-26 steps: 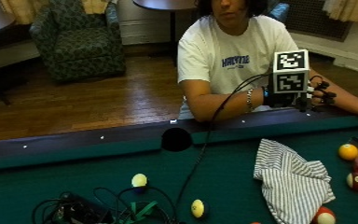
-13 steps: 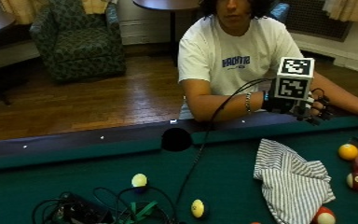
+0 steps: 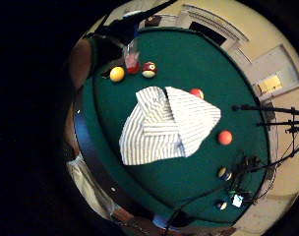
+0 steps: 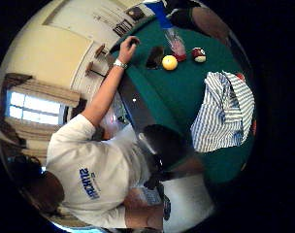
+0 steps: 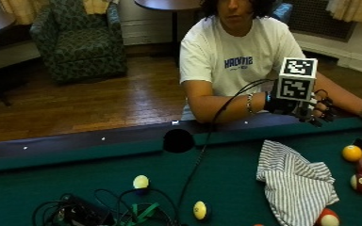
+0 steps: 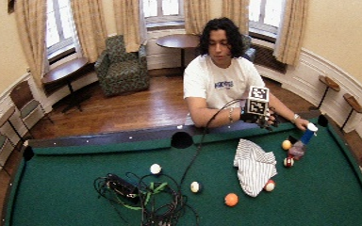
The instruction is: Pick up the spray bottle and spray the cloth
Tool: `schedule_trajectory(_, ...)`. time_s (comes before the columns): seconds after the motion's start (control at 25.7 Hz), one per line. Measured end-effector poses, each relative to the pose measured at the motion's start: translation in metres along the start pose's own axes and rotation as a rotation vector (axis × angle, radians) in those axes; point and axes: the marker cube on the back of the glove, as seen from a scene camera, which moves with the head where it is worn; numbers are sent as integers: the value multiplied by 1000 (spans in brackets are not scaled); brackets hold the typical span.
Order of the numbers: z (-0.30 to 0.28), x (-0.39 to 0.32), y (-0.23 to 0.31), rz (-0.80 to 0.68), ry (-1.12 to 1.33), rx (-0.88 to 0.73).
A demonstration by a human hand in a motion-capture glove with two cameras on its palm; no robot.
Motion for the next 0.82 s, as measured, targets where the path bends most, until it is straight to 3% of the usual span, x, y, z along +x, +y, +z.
schedule_trajectory(0.82, 0, 5, 0, 15, 11, -1)
